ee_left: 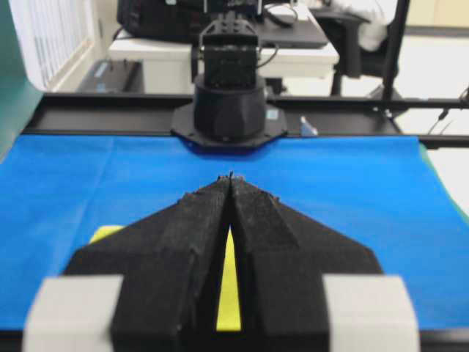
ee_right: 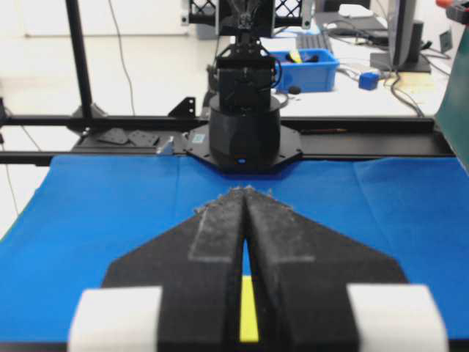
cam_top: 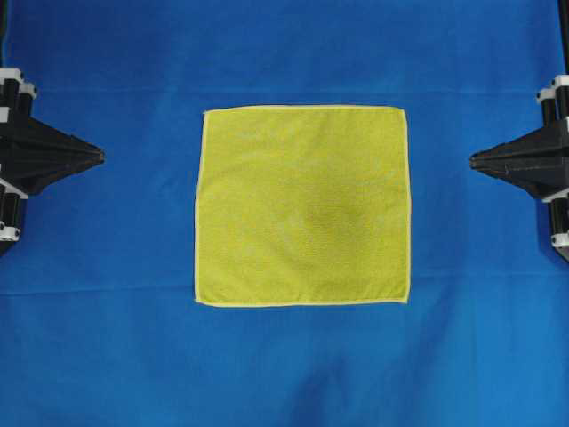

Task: Fold the yellow towel.
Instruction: 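Move both grippers to the towel's top corners and pinch them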

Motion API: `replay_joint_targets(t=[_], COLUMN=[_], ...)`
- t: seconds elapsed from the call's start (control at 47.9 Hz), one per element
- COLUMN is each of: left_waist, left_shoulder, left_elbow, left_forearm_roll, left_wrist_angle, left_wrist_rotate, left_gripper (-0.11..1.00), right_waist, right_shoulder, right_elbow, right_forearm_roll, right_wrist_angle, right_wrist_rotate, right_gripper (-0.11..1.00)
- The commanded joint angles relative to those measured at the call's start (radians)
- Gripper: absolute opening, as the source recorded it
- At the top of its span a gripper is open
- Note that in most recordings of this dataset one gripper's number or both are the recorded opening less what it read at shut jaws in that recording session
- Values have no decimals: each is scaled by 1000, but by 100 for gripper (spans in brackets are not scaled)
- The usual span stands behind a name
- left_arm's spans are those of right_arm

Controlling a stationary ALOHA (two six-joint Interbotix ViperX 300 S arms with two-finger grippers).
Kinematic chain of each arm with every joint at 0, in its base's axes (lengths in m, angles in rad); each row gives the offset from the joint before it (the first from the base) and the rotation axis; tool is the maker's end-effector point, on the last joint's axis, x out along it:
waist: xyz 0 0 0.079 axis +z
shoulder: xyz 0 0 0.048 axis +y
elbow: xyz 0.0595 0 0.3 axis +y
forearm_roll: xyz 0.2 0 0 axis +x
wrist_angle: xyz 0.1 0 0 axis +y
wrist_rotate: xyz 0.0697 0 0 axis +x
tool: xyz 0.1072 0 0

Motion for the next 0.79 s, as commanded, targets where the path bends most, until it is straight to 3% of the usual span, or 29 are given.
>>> replay_joint_targets(t=[0.0,0.313,0.522,0.564,0.668,0.773], left_waist=[9,92,158,170,199,233], left_shoulder=[18,109,236,262,334,425], left_elbow=[-23,-26,-43,-48,-66,-92], left_forearm_roll=[-17,-17,-18,-18,-18,-18], left_wrist_angle=[18,28,23,25,28,28], left_wrist_rotate=[8,6,-8,-8,-8,5], left_gripper=[0,0,3,11,42,72], right_waist=[-8,-123,-219,-247,-308,-360], right_shoulder=[18,115,227,262,333,408], right_elbow=[-32,-115,-144,-149,-161,-181], right_forearm_roll=[6,17,17,17,15,8], right_wrist_angle=[0,276,350,357,374,411], right_wrist_rotate=[0,44,46,46,44,43], right_gripper=[0,0,0,1,3,31])
